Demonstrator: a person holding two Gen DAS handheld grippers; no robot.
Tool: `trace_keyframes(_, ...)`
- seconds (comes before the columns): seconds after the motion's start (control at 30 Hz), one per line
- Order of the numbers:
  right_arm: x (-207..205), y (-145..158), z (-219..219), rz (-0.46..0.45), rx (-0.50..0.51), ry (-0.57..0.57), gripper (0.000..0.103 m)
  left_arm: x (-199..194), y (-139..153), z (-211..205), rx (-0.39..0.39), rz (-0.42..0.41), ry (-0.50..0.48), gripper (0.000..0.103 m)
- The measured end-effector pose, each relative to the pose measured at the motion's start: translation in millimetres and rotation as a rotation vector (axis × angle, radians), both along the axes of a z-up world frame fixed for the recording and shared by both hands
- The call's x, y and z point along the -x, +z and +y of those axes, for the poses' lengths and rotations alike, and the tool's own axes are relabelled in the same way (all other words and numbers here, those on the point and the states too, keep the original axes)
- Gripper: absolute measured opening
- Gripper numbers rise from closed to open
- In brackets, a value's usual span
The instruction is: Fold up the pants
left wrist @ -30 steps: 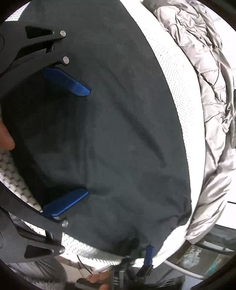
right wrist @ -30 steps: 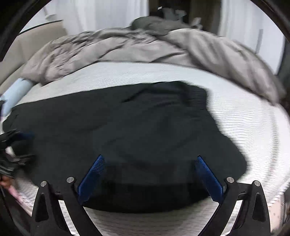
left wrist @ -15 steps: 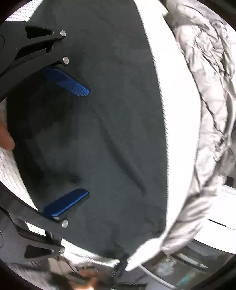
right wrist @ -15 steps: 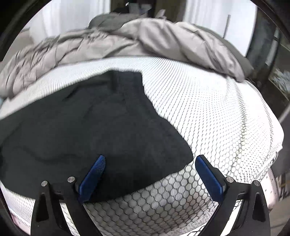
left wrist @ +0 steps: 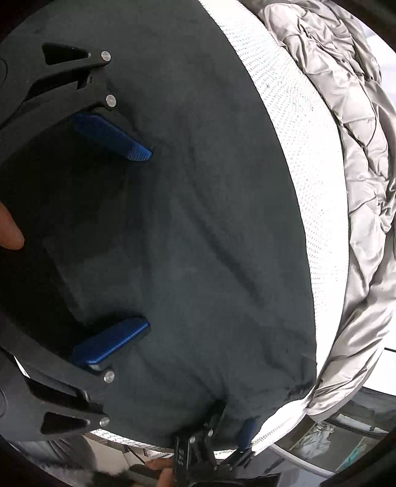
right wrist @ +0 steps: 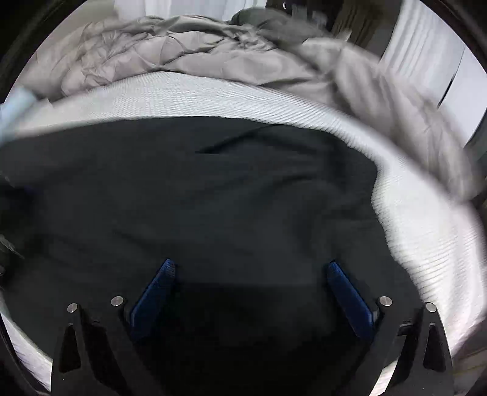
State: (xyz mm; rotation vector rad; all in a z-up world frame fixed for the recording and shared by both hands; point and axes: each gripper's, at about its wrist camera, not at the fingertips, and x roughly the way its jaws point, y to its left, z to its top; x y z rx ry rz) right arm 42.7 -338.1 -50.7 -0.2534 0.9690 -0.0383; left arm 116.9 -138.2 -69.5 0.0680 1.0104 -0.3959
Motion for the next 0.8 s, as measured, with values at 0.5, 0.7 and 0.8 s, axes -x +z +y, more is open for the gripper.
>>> trace_keyframes(0.5,21,26,19,-0.029,-0.210,0.088,0.100,56,16,-8,0.011,-0.029,-0.158,0.102)
trace_keyframes(0.7,12,2,64,0.056,-0.075,0.256,0.100,60,11,44,-0.019,-0.004,-0.073,0.102)
trace_keyframes(0.8,18,3,24,0.026,-0.002,0.150,0.101,68,10,87,-0.030,-0.007,-0.015,0.102)
